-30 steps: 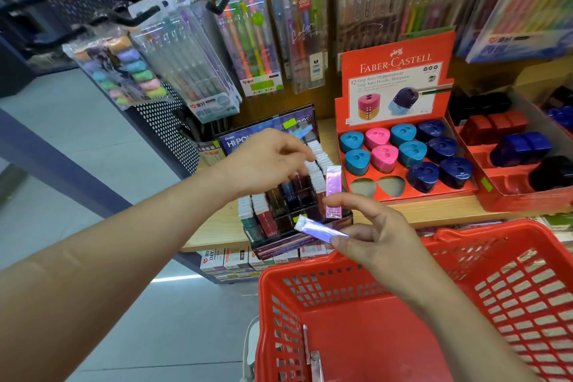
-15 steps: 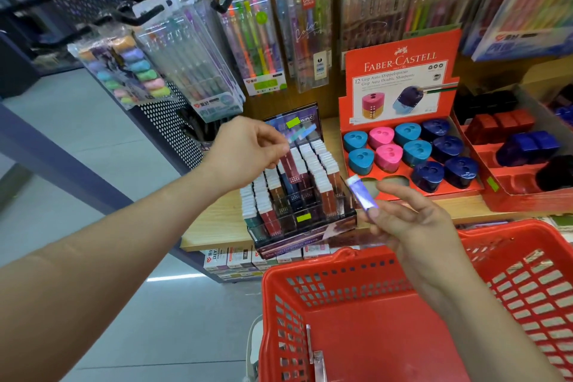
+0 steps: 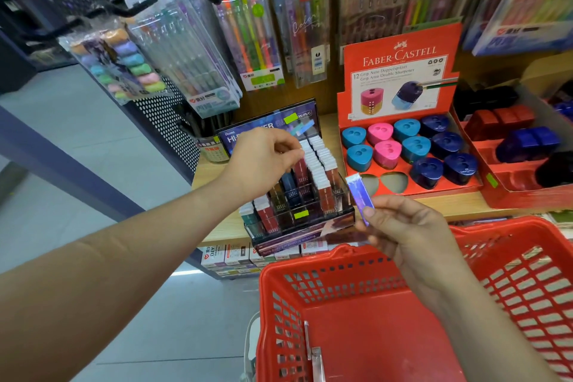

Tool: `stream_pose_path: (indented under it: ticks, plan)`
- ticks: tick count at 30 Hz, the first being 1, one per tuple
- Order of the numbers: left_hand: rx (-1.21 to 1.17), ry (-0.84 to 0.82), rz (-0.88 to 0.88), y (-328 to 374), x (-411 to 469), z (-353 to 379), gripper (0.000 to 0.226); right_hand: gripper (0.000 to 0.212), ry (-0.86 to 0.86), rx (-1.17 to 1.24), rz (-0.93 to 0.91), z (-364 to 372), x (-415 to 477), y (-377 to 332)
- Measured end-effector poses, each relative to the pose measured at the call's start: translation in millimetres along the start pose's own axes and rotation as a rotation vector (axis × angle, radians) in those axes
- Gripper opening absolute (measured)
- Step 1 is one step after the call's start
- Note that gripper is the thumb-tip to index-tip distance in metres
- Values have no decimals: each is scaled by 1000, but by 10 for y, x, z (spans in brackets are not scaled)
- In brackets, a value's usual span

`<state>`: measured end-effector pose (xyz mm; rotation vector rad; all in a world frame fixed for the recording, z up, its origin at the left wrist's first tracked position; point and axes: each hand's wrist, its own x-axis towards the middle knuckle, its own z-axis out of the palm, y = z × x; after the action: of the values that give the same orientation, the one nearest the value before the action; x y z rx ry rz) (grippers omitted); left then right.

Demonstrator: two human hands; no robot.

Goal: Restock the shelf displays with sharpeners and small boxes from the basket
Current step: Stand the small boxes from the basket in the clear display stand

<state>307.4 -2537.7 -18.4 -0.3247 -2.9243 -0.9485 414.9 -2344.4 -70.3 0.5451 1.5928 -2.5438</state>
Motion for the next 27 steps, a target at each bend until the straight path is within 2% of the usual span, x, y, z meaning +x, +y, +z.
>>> stream_pose_path:
  ticks: [4, 8, 12, 15, 16, 18, 20, 23, 27]
  plan:
    - [69, -6, 14, -31, 0, 29, 7, 16, -9, -18, -9, 10, -4, -13]
    - [224, -42, 103, -62, 1, 105, 15, 22, 12, -91, -31, 21, 0, 15]
    - [337, -71, 199, -56, 18, 125, 16, 16, 1, -80, -31, 36, -8, 59]
    - [367, -106, 184, -24, 16, 65, 15, 9, -31, -27, -8, 49, -7, 92]
    - [302, -106, 135, -3, 12, 18, 15, 11, -36, -16, -3, 53, -10, 97]
    - [-13, -148, -45, 84, -12, -122, 17, 12, -46, -10, 0, 70, -25, 93]
    - [-334, -309, -207, 164, -44, -288, 20, 12, -66, 0, -7, 103, -47, 87]
    - [-361, -539, -188, 242, -134, -403, 20, 13, -93, 2, -13, 180, -71, 94]
    - [-325, -510, -132, 273, -238, -344, 14, 13, -126, -29, -20, 267, -103, 122]
